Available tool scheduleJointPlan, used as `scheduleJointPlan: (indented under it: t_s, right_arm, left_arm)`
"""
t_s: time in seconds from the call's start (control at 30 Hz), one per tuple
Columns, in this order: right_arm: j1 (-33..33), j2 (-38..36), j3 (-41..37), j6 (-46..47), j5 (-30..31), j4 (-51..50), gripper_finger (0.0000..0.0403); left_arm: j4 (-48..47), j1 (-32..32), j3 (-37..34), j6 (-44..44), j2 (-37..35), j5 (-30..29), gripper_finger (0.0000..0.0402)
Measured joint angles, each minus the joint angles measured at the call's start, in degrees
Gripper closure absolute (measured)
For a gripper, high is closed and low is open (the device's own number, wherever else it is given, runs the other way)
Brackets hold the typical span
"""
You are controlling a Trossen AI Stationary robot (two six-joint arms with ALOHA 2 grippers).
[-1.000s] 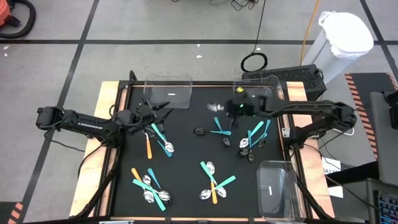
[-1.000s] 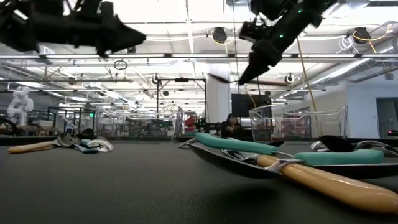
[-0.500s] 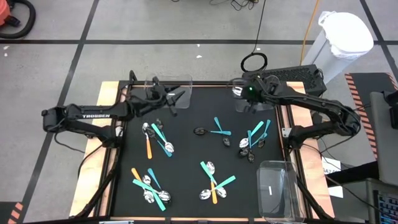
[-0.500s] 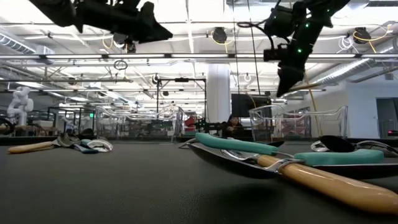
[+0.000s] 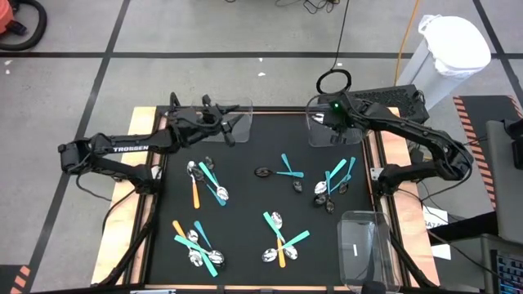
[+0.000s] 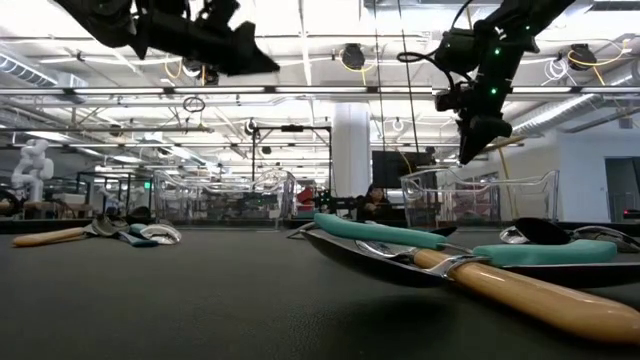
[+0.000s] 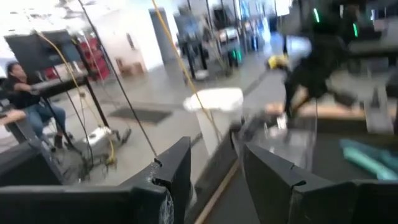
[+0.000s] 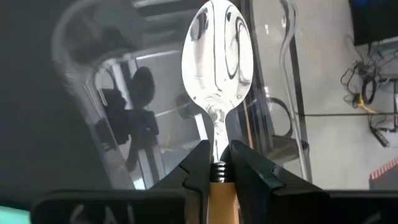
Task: Sort silverware by color (type)
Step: Put the yellow spoon into the top right transparent bin, then put the blue spoon into the top left transparent bin
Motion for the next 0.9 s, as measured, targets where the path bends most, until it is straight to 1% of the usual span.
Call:
scheduleJointPlan:
  t_s: [0.1,0.27,0.3,0.37,0.43,0.47,0.53,0.6,0.63,0.83,0.9]
  right_arm:
    - [-1.33,0.57,0.0,-1.22,0.51,0.03,0.0321]
    - [-2.42,1.23,0.0,-1.95,0.87,1.16,0.0257]
    - [-2.38,1.25,0.0,-0.68,2.01,1.97,0.0245]
    - [-1.87,1.13,0.0,3.72,6.79,3.97,0.0226]
    - [-0.92,0.59,0.0,8.09,10.48,3.92,0.0215]
    - [-0.37,0.18,0.0,10.07,11.34,3.88,0.0213]
    - [0.77,-0.93,0.0,14.22,10.76,3.55,0.0213]
    - [2.11,-2.27,0.0,18.59,7.85,3.03,0.0217]
    - [2.78,-2.98,0.0,20.83,5.42,2.76,0.0219]
    - [6.96,-6.1,0.0,34.73,-11.58,1.84,0.0235]
    - [8.94,-6.12,-0.27,38.33,-14.28,2.11,0.0239]
  left_arm:
    - [0.63,0.0,0.02,1.65,1.5,-0.03,0.0253]
    - [2.14,-0.02,0.01,1.74,2.25,-0.52,0.0253]
    - [2.4,-0.02,0.02,1.77,2.23,-0.55,0.0253]
    - [2.39,0.0,0.02,1.76,2.27,-0.59,0.0253]
    - [2.83,0.0,0.02,1.75,2.25,-0.61,0.0253]
    - [3.28,-0.01,0.02,1.75,2.25,-0.62,0.0253]
    - [3.74,-0.02,0.02,1.7,2.25,-0.63,0.0253]
    - [3.73,0.0,0.02,1.68,2.25,-0.59,0.0253]
    - [3.73,0.0,0.02,1.68,2.25,-0.45,0.0253]
    - [3.62,-0.02,0.02,1.93,2.59,2.98,0.0253]
    - [3.42,0.0,0.02,2.75,2.76,3.64,0.0253]
